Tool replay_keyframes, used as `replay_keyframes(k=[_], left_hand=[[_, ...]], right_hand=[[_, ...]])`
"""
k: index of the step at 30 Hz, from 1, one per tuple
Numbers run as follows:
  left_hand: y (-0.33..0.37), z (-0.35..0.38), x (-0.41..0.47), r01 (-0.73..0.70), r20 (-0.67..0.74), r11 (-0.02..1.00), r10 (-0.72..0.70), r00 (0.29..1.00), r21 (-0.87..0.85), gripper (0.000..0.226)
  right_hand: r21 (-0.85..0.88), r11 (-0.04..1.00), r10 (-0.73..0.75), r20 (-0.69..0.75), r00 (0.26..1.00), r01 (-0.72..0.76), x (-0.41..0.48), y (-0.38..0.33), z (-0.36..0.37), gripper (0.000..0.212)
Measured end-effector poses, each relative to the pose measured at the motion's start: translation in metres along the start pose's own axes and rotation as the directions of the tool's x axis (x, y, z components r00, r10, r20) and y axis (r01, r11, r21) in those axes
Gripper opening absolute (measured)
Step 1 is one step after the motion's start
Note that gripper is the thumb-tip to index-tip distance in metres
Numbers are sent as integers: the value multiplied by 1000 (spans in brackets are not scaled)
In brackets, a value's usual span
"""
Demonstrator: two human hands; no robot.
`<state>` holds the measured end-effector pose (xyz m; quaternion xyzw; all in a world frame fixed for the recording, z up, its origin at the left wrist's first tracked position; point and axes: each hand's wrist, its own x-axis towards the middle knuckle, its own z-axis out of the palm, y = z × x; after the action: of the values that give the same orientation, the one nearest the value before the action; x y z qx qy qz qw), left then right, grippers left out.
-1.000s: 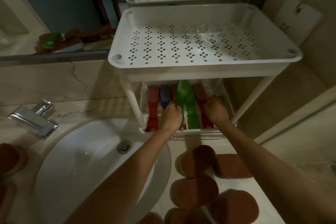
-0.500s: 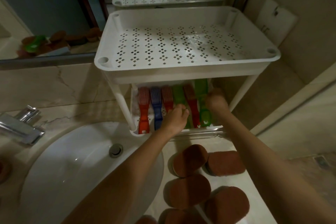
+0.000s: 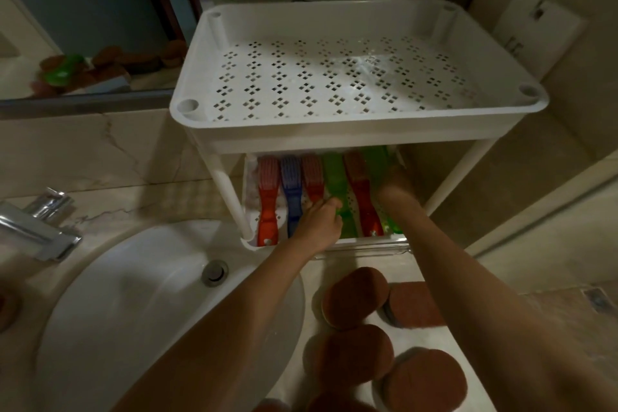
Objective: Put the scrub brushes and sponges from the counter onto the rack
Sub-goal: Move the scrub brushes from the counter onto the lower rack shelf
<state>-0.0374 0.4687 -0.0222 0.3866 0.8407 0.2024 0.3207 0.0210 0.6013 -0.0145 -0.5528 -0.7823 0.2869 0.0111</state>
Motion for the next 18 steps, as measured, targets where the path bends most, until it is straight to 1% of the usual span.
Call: replay_keyframes(k=[2, 5, 9, 12, 13, 15, 16, 18], left_hand=[[-1, 0, 1, 5, 25, 1000, -5, 1000, 12, 40], [-2, 0, 1, 12, 43, 1000, -13, 999, 24, 40], [-1, -1, 0, 14, 57, 1000, -14, 998, 1, 40], [2, -5, -4, 19, 50, 999, -17, 999, -41, 41], [4, -7, -8, 22, 36, 998, -20, 999, -51, 41], [8, -12, -16, 28, -20, 997, -30, 999, -75, 43], [10, -15, -22, 34, -69, 995, -40, 997, -89, 42], [11, -21, -37, 46, -197, 986, -78, 977, -162, 38]], right_hand=[[-12, 1000, 9, 26, 1000, -9, 2, 4, 5, 20], [-33, 999, 14, 63, 998, -12, 1, 8, 9, 22], [-219, 975, -14, 80, 997, 31, -2, 6, 11, 33], [-292, 956, -16, 85, 996, 40, -4, 7, 13, 42], [-299, 953, -14, 91, 996, 41, -7, 7, 11, 43], [-293, 952, -79, 47, 996, 89, -18, 6, 6, 41], [-274, 953, -138, -6, 990, 131, -24, 6, 4, 38], [-172, 965, -218, -99, 971, 199, -47, 5, 1, 30]])
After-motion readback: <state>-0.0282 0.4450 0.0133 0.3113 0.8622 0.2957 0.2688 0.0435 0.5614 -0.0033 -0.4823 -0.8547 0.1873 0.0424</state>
